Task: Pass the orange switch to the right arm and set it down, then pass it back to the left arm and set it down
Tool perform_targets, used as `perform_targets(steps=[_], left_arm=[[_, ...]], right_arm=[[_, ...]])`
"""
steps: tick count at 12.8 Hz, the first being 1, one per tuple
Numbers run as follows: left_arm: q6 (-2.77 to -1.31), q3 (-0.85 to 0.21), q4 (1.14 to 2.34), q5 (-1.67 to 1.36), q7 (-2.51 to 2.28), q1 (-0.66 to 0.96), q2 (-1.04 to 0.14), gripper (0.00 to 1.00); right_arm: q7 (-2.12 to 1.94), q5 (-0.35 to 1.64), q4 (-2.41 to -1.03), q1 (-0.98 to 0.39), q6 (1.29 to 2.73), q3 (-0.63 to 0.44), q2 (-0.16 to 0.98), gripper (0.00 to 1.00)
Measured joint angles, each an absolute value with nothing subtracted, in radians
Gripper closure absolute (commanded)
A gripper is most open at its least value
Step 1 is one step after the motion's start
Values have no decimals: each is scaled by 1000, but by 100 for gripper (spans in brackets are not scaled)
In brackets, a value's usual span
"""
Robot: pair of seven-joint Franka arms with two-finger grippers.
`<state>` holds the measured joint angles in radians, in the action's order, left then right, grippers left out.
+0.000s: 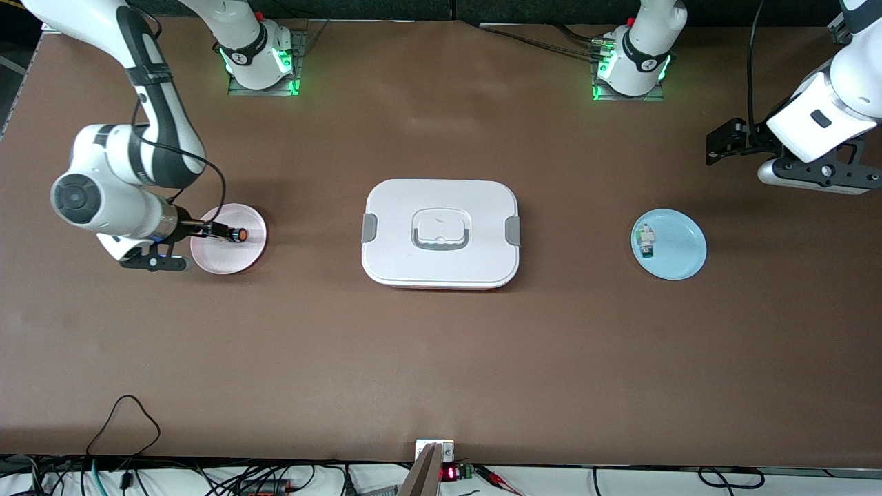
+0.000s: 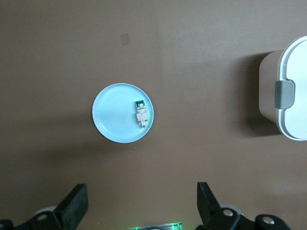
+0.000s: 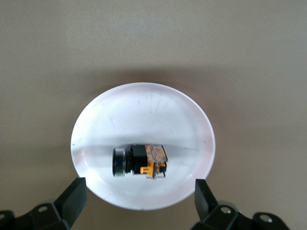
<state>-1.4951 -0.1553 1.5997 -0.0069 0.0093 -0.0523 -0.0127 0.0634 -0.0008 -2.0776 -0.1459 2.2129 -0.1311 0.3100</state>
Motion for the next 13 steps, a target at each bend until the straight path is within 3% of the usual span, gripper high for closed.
perform_targets(steps=[5,13], left_arm=[[-1495,-155,1600,-7,9,-52,-13,0],[-1495,-155,1600,-7,9,-52,-13,0]], right_arm=[[67,-1,-2165,-145,2369,-127,341,0],[70,-1,-2167,-144,2432,-127,411,0]])
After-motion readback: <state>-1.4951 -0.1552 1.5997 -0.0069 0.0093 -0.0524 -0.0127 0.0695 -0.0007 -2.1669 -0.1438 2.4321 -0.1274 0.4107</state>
